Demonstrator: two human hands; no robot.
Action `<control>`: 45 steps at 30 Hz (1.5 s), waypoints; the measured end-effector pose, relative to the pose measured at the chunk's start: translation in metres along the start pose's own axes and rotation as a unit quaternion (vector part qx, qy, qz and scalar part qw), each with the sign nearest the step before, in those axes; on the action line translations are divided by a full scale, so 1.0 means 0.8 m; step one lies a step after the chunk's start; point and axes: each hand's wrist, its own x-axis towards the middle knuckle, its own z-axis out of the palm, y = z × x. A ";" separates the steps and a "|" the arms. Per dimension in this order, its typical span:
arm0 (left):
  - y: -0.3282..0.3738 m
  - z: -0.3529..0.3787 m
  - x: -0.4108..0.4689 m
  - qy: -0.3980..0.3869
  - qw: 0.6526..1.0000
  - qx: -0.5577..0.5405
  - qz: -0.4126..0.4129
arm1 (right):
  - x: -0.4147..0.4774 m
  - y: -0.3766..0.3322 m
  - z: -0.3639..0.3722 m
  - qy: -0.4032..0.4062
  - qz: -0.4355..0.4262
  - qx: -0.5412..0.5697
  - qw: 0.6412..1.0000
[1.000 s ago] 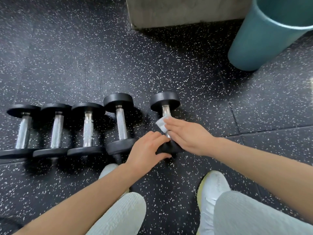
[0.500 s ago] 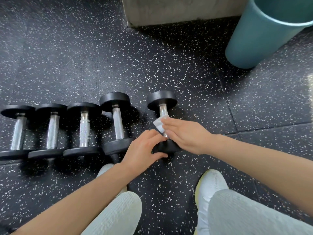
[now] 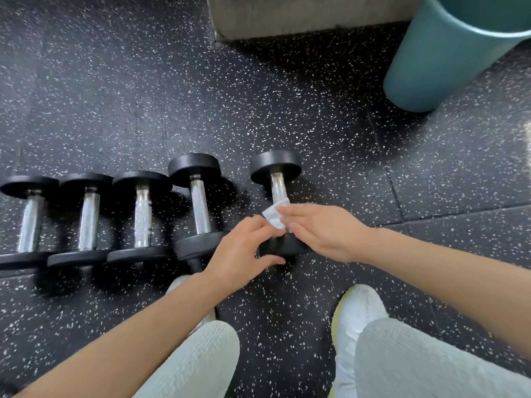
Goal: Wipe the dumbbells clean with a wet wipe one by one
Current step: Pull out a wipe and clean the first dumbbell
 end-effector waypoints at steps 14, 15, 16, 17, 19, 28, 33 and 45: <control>0.006 -0.004 0.009 -0.027 0.999 0.027 0.032 | 0.011 -0.001 -0.006 0.019 -0.005 0.034 0.999; 0.008 -0.004 0.011 -0.026 0.999 0.031 0.032 | 0.016 0.004 -0.007 0.021 -0.008 0.027 0.999; 0.011 -0.006 0.013 -0.027 0.999 0.033 0.027 | 0.024 0.008 -0.010 0.031 -0.005 0.017 0.999; 0.012 -0.007 0.015 -0.031 0.999 0.031 0.017 | 0.031 0.012 -0.012 0.045 0.002 0.010 0.999; 0.013 -0.010 0.021 -0.041 0.999 0.023 0.001 | 0.039 0.016 -0.010 0.061 0.013 0.012 0.998; 0.000 -0.005 0.018 -0.029 0.997 -0.057 -0.037 | 0.039 0.014 -0.018 0.019 0.055 0.012 0.998; 0.000 0.000 0.010 -0.017 0.998 -0.052 -0.021 | 0.042 0.024 -0.020 0.077 0.092 0.060 0.991; 0.008 0.000 0.007 -0.036 0.999 0.001 -0.020 | 0.055 0.015 -0.028 0.076 0.125 0.070 0.987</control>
